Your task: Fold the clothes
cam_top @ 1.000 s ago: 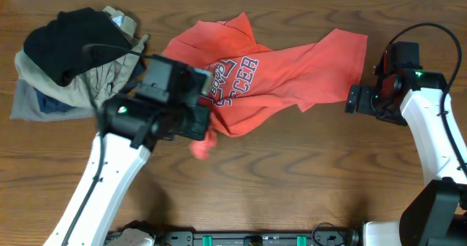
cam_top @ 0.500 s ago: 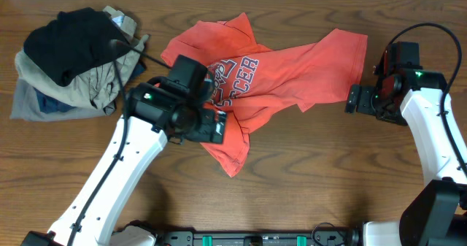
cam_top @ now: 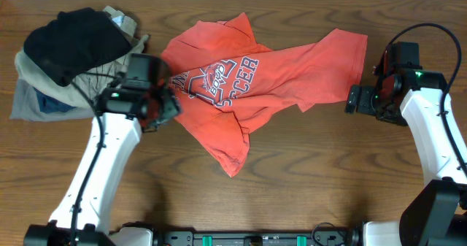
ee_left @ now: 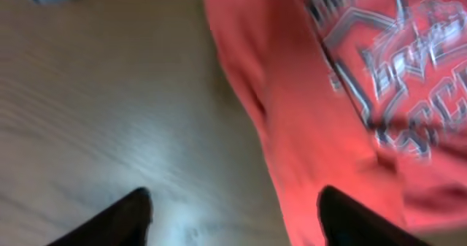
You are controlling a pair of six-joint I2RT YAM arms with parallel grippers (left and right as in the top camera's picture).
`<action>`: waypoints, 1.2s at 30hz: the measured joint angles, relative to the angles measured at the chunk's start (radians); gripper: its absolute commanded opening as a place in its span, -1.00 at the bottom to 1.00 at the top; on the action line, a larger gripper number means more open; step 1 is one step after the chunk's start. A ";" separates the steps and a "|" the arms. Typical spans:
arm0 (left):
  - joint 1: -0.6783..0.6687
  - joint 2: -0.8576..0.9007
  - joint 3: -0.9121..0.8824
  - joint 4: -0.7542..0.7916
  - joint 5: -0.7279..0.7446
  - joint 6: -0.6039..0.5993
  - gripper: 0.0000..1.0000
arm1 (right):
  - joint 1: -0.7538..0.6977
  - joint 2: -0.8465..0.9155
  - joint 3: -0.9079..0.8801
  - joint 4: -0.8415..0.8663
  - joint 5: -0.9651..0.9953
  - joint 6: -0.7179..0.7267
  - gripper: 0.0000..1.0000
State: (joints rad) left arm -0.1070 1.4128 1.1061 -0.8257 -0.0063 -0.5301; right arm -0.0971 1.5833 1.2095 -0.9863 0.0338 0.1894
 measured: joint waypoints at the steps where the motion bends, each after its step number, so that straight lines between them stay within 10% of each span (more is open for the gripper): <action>1: 0.022 0.008 -0.009 0.029 0.003 0.003 0.42 | 0.000 0.000 0.000 0.000 0.000 0.000 0.99; 36: 0.079 0.380 -0.033 0.204 0.106 -0.080 0.06 | 0.000 0.000 0.000 -0.012 0.000 0.000 0.99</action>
State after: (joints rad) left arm -0.0280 1.7927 1.0729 -0.6212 0.1001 -0.6102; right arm -0.0971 1.5833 1.2095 -0.9981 0.0338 0.1894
